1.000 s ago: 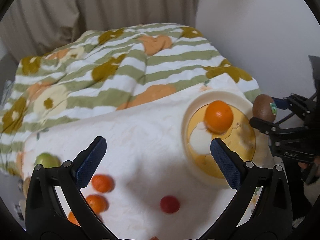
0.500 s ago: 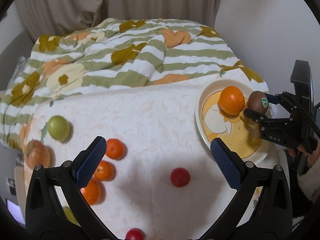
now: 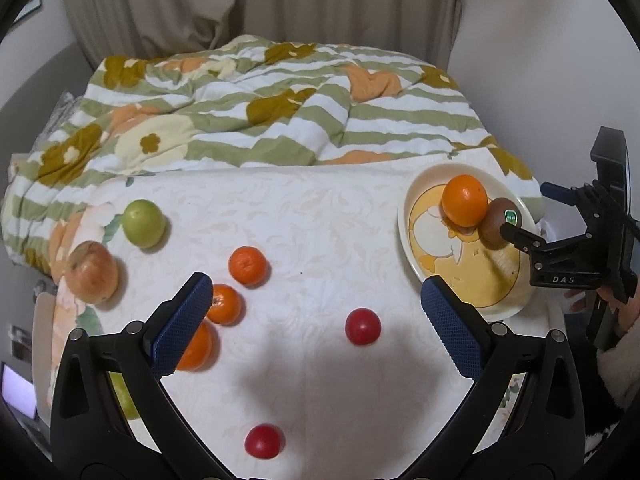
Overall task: Organize fruits
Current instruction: 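Withdraw both tools from the plate back over the table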
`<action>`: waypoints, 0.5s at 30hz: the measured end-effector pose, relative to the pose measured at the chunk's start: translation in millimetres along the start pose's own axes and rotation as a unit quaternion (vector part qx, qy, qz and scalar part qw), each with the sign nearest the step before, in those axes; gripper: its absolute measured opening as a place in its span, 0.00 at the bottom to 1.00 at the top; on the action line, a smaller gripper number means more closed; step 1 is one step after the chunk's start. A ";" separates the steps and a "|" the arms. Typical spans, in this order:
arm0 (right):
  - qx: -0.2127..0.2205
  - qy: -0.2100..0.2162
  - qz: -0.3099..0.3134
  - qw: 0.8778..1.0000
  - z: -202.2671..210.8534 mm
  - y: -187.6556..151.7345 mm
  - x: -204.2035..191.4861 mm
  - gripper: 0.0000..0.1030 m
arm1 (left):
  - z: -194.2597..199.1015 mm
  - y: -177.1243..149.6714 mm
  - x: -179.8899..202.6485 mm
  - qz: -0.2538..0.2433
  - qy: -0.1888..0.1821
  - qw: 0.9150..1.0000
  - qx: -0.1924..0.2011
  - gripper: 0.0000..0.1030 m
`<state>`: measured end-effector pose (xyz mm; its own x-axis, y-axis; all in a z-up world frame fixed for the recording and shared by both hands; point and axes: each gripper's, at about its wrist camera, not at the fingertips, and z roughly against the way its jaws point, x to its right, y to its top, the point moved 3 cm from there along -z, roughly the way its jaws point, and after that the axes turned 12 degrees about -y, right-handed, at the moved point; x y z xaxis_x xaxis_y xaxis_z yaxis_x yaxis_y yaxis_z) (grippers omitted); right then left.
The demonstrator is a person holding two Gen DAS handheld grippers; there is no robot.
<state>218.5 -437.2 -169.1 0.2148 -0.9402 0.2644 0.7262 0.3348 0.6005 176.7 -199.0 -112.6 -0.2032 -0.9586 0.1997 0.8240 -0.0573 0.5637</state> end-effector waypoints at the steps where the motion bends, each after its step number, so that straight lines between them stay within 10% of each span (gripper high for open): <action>1: 0.000 0.002 -0.004 1.000 4.7 1.4 1.2 1.00 | 6.3 0.5 0.0 0.000 0.002 1.000 0.005 1.00; 15: 0.016 -0.034 -0.034 0.999 111.6 32.1 -31.3 1.00 | 100.6 -1.4 -55.8 -0.006 0.026 0.998 0.054 1.00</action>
<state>162.2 -390.0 -73.9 0.1202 -0.9550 0.2713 0.7159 0.2727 0.6427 133.8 -117.4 -43.9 -0.1818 -0.9716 0.1517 0.7598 -0.0408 0.6488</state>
